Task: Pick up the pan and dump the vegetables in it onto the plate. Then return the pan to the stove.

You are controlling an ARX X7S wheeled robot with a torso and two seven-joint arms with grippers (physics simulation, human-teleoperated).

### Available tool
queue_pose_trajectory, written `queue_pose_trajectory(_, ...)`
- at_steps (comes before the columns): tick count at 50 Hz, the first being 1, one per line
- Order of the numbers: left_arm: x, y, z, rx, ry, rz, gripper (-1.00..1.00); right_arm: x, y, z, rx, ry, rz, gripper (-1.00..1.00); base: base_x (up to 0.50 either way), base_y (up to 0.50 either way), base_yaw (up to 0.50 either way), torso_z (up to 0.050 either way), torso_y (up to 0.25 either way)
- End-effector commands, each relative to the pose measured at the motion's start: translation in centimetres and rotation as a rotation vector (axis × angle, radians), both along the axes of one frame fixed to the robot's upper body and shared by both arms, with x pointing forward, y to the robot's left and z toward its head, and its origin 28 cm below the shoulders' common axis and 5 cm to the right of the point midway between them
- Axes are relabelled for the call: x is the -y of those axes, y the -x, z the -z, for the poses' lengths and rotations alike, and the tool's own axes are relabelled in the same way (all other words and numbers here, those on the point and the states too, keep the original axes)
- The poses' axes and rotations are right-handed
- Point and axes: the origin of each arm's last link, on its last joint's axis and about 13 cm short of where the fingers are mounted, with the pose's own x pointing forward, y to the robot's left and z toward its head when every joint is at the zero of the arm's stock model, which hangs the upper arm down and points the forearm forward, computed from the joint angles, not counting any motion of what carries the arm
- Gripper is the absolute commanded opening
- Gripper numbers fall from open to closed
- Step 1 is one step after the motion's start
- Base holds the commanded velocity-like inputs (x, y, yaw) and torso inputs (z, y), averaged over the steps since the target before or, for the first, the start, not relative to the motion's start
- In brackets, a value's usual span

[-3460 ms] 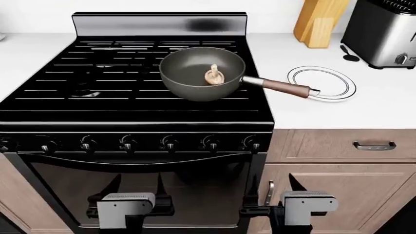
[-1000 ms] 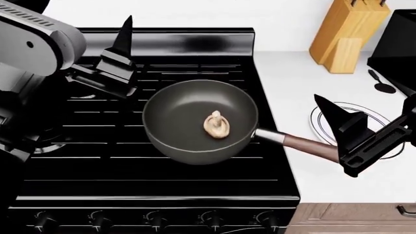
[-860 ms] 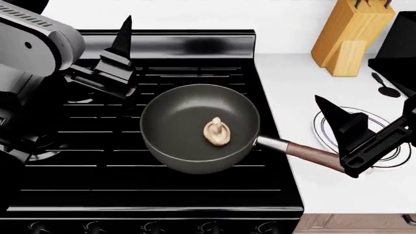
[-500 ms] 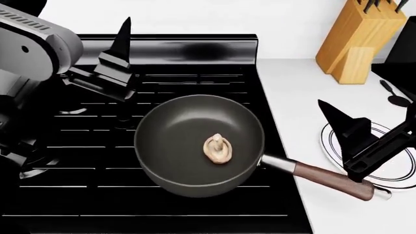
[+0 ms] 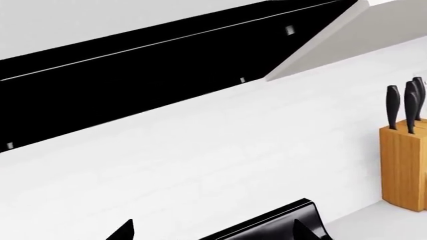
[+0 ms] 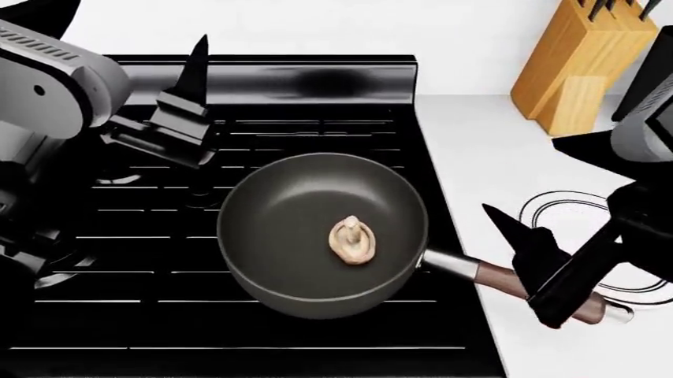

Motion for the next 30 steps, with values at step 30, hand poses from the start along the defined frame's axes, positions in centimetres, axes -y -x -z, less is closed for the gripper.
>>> queue_pose_trajectory(30, 0.6, 0.2, -0.4, 0.0, 0.009, 0.002, 1.0, -0.5, -2.9, 2.2, -0.277, 0.041, -0.066, 1.0, 0.0, 0.0, 0.0, 0.0, 0.0)
